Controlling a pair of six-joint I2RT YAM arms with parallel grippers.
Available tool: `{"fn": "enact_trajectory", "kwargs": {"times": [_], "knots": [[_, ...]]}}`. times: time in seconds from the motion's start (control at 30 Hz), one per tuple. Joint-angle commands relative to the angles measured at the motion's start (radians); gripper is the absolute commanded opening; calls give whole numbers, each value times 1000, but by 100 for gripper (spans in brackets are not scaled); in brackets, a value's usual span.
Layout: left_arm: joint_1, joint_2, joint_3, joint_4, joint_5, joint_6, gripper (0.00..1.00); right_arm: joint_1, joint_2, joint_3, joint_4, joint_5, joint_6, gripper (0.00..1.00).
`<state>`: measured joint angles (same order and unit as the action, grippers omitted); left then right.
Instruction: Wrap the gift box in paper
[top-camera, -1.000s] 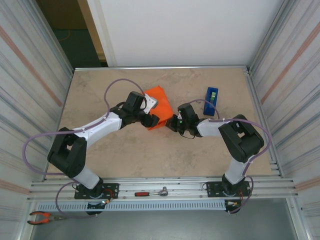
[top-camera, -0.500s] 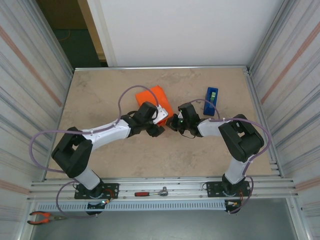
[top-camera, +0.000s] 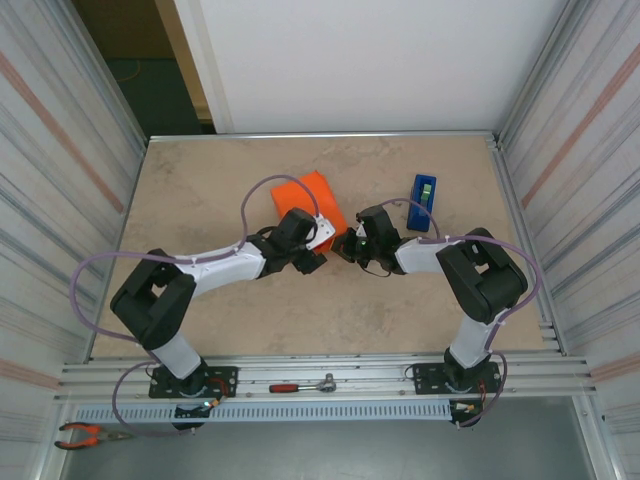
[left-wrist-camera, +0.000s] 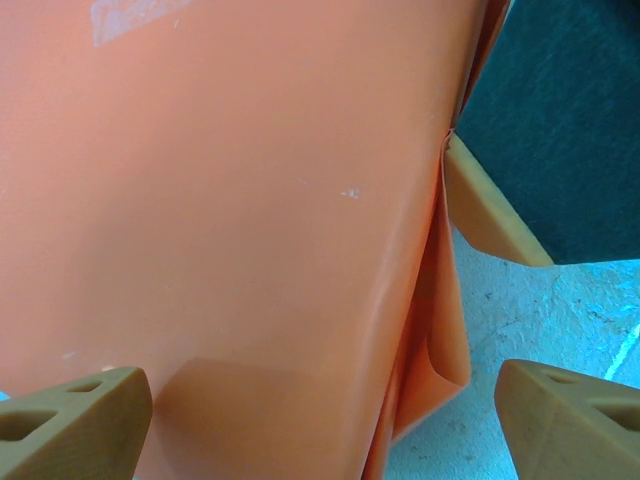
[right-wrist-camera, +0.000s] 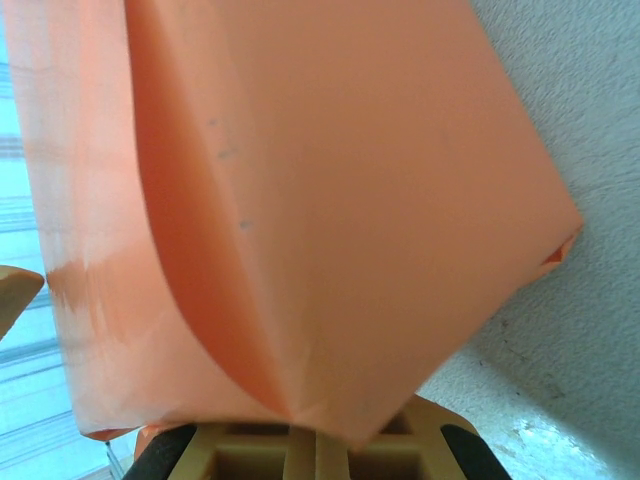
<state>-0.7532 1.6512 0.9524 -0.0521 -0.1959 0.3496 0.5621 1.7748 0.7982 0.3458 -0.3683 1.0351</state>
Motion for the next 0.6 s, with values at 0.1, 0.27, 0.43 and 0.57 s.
{"fn": "enact_trajectory", "kwargs": {"times": [0.1,0.27,0.43,0.57], "knots": [[-3,40,-7,22,-34,20,89,-7,18,-17,26,-12,-7,0],[3,67,20,4,-43,22,88,-8,17,-17,27,-11,-7,0],[3,102,59,-40,-45,20,81,-10,17,-22,33,-12,-4,0],[8,112,78,-69,-30,19,70,-13,17,-29,41,-14,2,0]]}}
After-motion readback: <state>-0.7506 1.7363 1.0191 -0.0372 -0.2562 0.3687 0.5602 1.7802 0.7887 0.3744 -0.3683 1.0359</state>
